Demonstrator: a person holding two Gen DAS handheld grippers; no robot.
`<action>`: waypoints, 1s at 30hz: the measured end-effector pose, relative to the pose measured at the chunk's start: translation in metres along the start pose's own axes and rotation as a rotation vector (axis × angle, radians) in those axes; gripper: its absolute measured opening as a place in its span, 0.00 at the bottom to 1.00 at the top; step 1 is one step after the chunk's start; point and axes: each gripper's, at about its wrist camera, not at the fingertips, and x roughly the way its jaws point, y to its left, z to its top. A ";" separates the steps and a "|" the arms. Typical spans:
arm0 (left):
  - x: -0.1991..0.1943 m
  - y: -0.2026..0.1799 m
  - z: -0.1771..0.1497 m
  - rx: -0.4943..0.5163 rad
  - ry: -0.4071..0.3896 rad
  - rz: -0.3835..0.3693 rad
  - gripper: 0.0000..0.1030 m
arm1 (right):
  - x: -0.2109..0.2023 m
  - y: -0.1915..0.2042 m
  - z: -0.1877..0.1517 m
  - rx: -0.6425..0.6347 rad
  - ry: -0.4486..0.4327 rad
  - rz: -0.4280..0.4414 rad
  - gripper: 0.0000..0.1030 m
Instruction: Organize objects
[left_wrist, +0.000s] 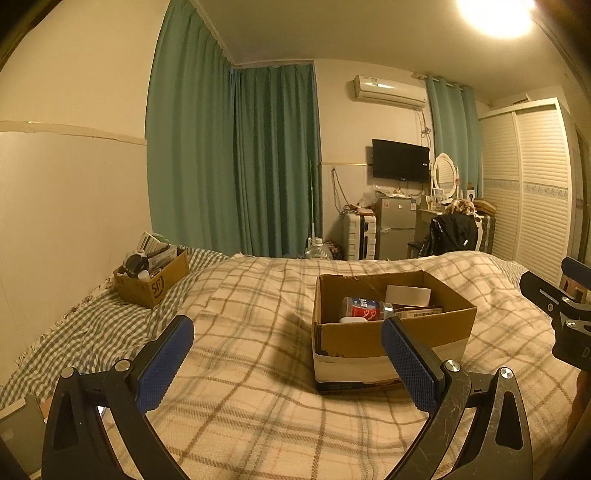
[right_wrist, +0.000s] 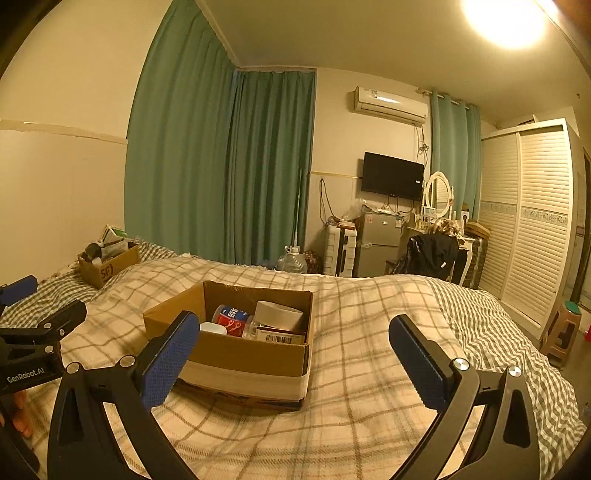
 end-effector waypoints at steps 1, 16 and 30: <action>0.000 0.000 0.000 -0.001 -0.001 0.000 1.00 | 0.000 0.000 0.000 -0.002 0.000 0.000 1.00; -0.002 -0.001 -0.001 -0.003 0.005 0.005 1.00 | 0.005 0.007 -0.004 -0.030 0.015 -0.001 1.00; -0.002 0.000 -0.001 -0.007 0.003 0.005 1.00 | 0.009 0.009 -0.006 -0.035 0.035 -0.001 1.00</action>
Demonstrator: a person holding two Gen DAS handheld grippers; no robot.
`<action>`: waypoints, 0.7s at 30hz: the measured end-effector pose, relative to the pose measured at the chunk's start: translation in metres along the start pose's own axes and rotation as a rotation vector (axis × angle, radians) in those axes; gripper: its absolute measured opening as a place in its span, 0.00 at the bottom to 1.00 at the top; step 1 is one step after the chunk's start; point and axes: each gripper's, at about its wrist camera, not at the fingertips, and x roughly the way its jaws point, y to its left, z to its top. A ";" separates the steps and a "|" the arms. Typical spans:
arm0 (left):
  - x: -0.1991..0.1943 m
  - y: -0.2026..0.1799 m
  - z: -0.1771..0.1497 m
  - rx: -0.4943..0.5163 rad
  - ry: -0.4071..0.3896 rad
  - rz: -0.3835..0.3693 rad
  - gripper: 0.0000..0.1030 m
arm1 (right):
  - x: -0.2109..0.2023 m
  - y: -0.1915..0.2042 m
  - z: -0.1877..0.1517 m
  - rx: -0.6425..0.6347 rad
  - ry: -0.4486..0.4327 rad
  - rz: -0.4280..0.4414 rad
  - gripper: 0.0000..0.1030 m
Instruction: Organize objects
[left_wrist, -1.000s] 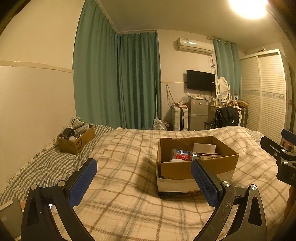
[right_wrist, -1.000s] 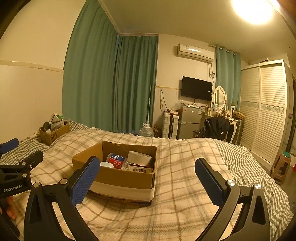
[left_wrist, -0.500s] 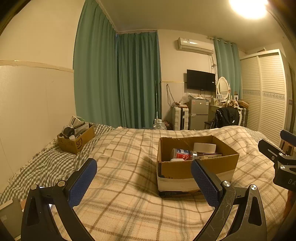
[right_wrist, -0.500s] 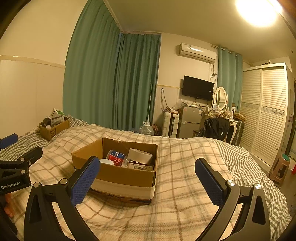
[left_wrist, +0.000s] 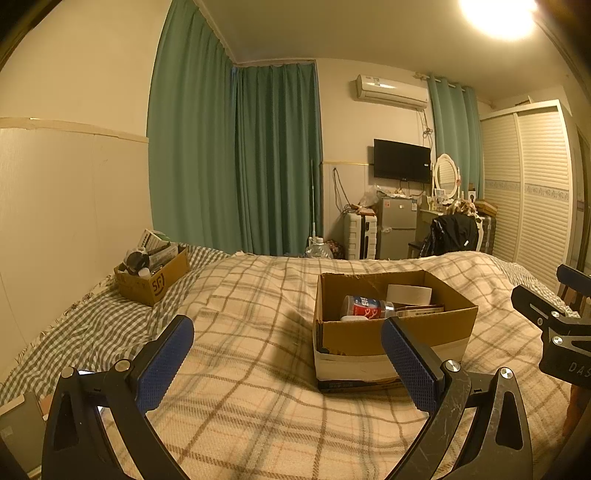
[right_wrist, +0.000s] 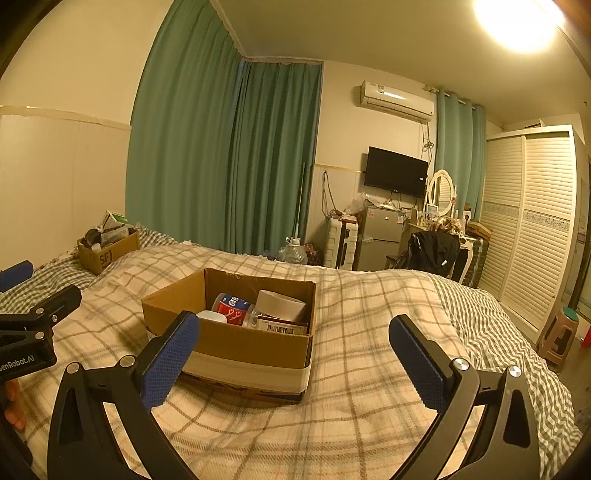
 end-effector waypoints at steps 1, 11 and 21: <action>0.000 0.000 0.000 -0.001 0.000 0.000 1.00 | 0.001 0.000 0.000 0.000 0.002 0.000 1.00; 0.000 -0.001 0.000 -0.009 0.006 0.002 1.00 | 0.002 -0.001 -0.001 0.002 0.005 -0.001 1.00; 0.001 -0.002 -0.002 -0.012 0.013 0.010 1.00 | 0.002 -0.001 -0.001 0.002 0.006 -0.001 1.00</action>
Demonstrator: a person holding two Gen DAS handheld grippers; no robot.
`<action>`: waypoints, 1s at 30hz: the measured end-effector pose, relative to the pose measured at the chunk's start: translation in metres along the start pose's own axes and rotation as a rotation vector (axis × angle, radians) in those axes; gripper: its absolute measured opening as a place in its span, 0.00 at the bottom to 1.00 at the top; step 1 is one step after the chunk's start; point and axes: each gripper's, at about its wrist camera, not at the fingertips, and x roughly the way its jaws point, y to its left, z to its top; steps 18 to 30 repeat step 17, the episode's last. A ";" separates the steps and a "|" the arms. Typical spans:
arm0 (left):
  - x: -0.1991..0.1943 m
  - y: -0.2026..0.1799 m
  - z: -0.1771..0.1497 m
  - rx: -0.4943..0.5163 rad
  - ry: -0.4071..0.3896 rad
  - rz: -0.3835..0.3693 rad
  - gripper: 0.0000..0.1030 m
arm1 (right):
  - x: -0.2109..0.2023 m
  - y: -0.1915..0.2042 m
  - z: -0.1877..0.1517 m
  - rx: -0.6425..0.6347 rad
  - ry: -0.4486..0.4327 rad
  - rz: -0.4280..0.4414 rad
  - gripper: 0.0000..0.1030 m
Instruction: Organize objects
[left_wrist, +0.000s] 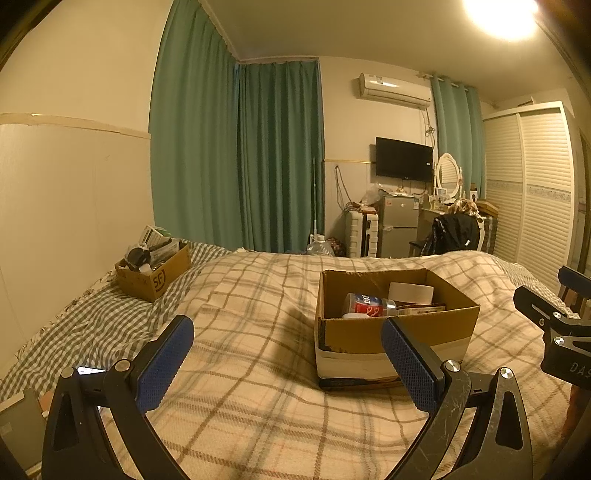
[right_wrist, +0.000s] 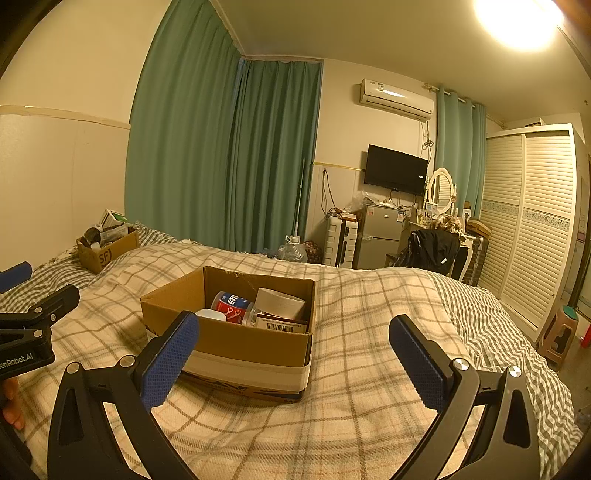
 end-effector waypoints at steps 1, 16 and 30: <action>0.000 0.000 0.000 0.001 0.000 0.000 1.00 | 0.000 0.000 0.000 0.000 0.000 0.000 1.00; 0.001 -0.001 0.000 0.005 0.005 -0.001 1.00 | 0.001 0.000 -0.001 -0.002 0.007 -0.001 1.00; 0.001 -0.001 -0.001 0.005 0.007 0.000 1.00 | 0.002 0.000 -0.002 -0.003 0.009 -0.001 1.00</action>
